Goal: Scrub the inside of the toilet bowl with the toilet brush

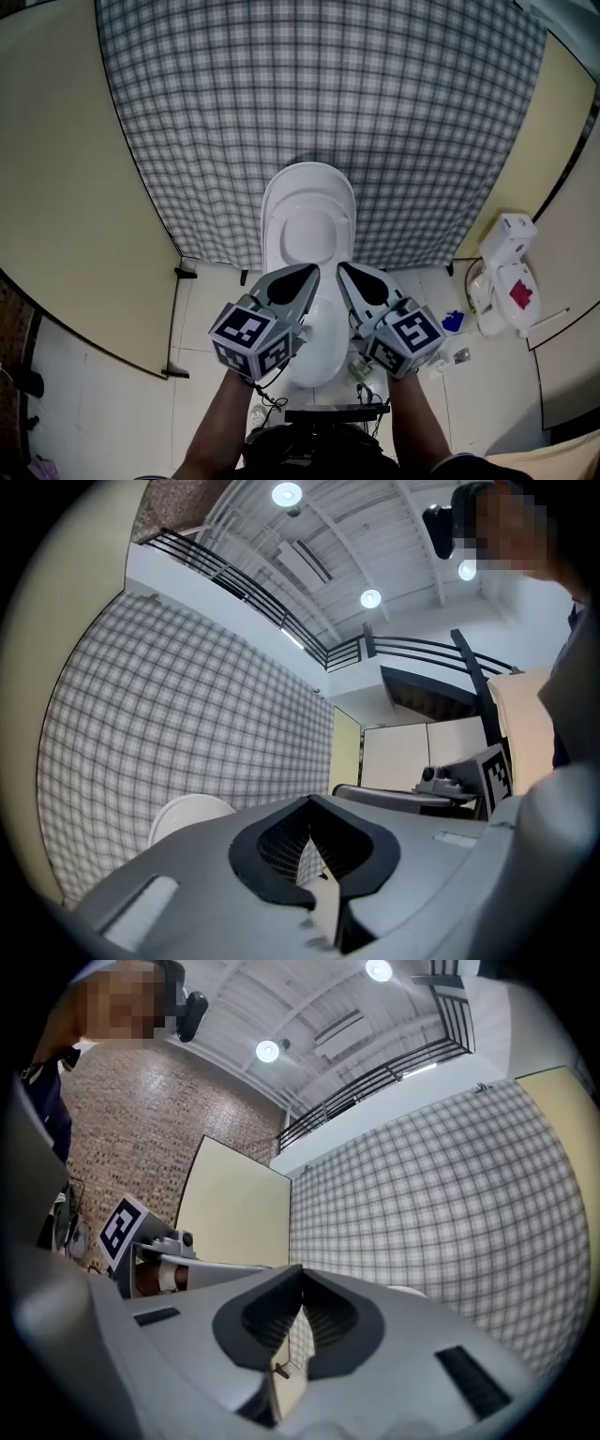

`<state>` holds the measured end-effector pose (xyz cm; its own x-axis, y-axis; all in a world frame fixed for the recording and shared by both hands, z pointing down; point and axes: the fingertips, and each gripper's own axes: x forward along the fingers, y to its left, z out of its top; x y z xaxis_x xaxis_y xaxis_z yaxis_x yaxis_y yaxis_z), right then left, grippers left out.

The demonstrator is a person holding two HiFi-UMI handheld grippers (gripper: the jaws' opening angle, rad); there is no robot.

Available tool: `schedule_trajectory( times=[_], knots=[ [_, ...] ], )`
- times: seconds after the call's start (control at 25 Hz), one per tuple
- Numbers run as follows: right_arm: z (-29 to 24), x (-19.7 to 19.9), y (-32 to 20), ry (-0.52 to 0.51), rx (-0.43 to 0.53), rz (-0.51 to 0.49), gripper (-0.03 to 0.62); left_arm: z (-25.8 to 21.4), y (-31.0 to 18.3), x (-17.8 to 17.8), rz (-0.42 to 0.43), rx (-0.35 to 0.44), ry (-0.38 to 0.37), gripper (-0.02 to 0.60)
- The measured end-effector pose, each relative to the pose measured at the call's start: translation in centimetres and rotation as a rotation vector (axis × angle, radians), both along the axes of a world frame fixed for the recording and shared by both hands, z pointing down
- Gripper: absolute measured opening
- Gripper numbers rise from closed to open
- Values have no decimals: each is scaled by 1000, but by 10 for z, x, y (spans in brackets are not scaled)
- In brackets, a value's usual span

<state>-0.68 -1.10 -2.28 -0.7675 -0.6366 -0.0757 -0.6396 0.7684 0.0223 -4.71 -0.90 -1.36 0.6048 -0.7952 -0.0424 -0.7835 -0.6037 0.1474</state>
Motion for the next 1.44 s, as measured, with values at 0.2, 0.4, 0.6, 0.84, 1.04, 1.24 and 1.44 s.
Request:
schedule_trajectory(
  times=[0.2,0.4,0.6,0.84,1.04,1.24,1.44],
  knots=[
    [2,5,-3,10,-28,-2,17,5,-4,-2,-23,-9,-38,6],
    [10,7,-3,35,-41,-4,15,8,-6,0,-26,-20,-52,6],
    [14,4,-7,55,-47,-16,15,6,-9,-1,-34,-13,-58,6],
    [19,4,-7,60,-50,-17,15,13,-10,-4,-46,-20,-59,6],
    [23,33,-4,60,-70,-39,15,17,-5,25,-76,-34,-80,6],
    [19,18,-11,59,-82,-32,15,14,-10,9,-75,-49,-87,6],
    [28,-18,-16,70,-91,-33,15,22,-16,-26,-67,-55,-69,6]
  ],
)
